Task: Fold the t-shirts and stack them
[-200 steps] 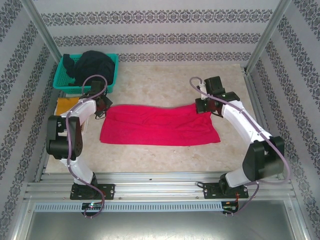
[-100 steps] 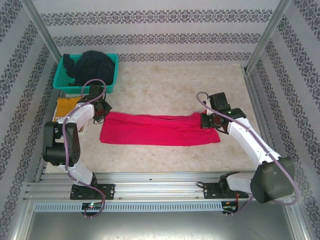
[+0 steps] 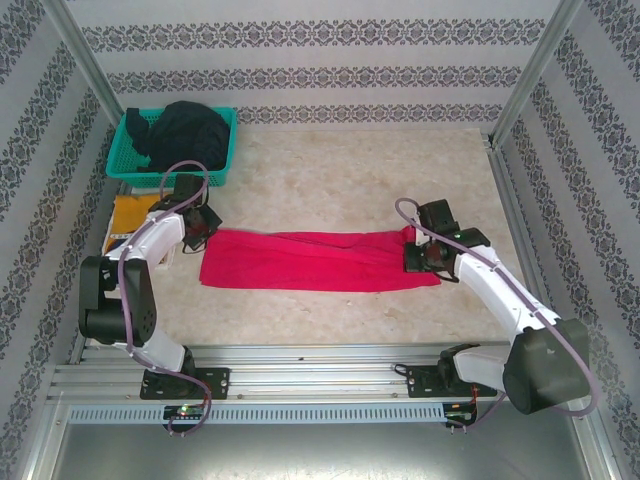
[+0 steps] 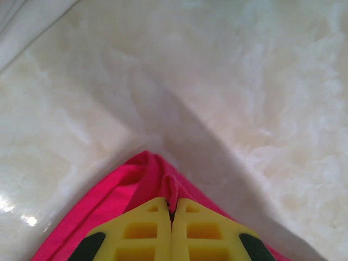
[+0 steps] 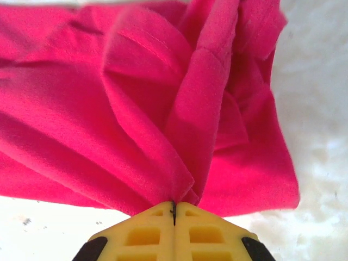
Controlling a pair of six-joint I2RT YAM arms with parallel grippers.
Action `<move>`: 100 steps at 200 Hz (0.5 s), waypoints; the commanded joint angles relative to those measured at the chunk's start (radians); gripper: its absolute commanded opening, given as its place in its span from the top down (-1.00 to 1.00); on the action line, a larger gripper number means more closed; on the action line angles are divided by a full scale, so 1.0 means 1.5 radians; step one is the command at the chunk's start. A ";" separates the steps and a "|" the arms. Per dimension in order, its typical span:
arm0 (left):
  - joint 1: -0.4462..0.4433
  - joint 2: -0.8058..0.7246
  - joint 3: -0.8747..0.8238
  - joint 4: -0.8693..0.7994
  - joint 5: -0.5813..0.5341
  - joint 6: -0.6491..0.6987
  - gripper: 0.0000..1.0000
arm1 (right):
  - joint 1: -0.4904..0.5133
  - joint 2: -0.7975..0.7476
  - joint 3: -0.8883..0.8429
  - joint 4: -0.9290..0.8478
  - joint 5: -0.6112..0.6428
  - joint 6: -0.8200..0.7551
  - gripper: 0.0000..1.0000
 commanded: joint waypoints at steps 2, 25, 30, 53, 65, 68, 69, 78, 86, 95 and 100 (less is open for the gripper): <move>0.006 0.021 -0.027 -0.002 -0.005 0.011 1.00 | 0.004 0.032 -0.021 0.024 -0.019 0.038 1.00; 0.006 0.056 -0.029 0.010 -0.012 0.011 1.00 | 0.007 0.067 -0.021 0.041 -0.030 0.055 1.00; 0.006 0.060 -0.031 0.013 -0.014 0.011 1.00 | 0.006 0.070 -0.018 0.041 -0.030 0.057 0.92; 0.006 0.060 -0.036 0.017 -0.017 0.013 0.70 | 0.008 0.044 -0.006 0.054 -0.043 0.038 0.08; 0.006 0.045 -0.038 0.020 -0.025 0.020 0.34 | 0.009 0.014 0.000 0.080 -0.046 0.027 -0.16; 0.006 0.039 -0.038 0.022 -0.028 0.022 0.25 | 0.008 0.008 0.004 0.086 -0.043 0.026 -0.18; 0.006 0.037 -0.038 0.022 -0.028 0.023 0.22 | 0.007 0.006 0.005 0.087 -0.042 0.025 -0.19; 0.005 0.021 -0.035 0.024 -0.034 0.030 -0.11 | 0.009 0.003 0.021 0.096 -0.033 0.014 -0.26; 0.003 0.006 -0.029 0.023 -0.041 0.038 -0.36 | 0.009 0.013 0.039 0.099 -0.020 0.004 -0.27; -0.004 -0.008 -0.021 0.021 -0.052 0.049 -0.59 | 0.010 0.036 0.060 0.099 -0.007 -0.002 -0.27; -0.010 -0.013 -0.015 0.019 -0.061 0.056 -0.73 | 0.011 0.051 0.074 0.099 -0.004 -0.004 -0.27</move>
